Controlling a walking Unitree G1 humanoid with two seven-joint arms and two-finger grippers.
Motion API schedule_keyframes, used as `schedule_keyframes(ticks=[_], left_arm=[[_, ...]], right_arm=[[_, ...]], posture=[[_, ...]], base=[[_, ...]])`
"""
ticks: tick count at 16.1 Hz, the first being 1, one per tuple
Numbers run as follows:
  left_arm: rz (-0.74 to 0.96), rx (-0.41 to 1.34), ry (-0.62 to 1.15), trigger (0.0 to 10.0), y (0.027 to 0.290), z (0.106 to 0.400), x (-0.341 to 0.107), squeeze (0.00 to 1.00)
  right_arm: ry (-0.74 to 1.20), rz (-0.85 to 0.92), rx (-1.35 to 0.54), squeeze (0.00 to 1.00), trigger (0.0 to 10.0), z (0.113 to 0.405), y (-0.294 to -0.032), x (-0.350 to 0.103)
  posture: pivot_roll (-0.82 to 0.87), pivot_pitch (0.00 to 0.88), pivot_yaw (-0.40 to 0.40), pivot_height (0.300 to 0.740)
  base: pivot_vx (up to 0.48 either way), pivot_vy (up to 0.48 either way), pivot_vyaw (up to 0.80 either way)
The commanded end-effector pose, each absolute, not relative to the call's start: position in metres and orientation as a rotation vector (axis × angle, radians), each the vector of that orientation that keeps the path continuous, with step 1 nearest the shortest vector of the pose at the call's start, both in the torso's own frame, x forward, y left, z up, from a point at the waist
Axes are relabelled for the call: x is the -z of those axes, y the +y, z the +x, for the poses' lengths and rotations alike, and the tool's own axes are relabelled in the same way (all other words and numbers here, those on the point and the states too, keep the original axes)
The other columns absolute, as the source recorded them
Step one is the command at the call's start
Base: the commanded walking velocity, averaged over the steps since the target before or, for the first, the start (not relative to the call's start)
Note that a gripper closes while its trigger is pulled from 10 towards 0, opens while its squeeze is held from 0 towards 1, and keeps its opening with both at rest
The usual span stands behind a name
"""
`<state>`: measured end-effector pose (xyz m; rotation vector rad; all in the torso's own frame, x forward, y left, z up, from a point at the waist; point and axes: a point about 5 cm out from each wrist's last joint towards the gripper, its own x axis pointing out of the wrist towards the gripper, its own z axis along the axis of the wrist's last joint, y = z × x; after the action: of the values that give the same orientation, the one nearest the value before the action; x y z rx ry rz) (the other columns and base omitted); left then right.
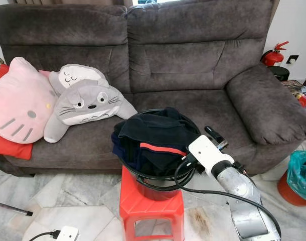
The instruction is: Hang hanger
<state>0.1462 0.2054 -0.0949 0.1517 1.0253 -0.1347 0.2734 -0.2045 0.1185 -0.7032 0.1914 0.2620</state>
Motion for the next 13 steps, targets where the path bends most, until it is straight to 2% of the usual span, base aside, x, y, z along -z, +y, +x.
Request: schedule_keyframes(ticks=[1,13], left_arm=[[0.162,0.142,1.057,10.0,0.209,0.138,0.098,0.0],[0.16,0.151,1.062,10.0,0.2,0.138,0.099,0.0]], right_arm=[[0.187,-0.703,-0.249,0.0,10.0,0.276,-0.208,-0.12],[0.249,-0.673,-0.278,0.0,10.0,0.28,-0.206,-0.103]], posture=[[-0.22,0.0,0.043,0.74],[-0.22,0.0,0.043,0.74]], base=[[0.0,0.0,0.0],[0.0,0.0,0.0]])
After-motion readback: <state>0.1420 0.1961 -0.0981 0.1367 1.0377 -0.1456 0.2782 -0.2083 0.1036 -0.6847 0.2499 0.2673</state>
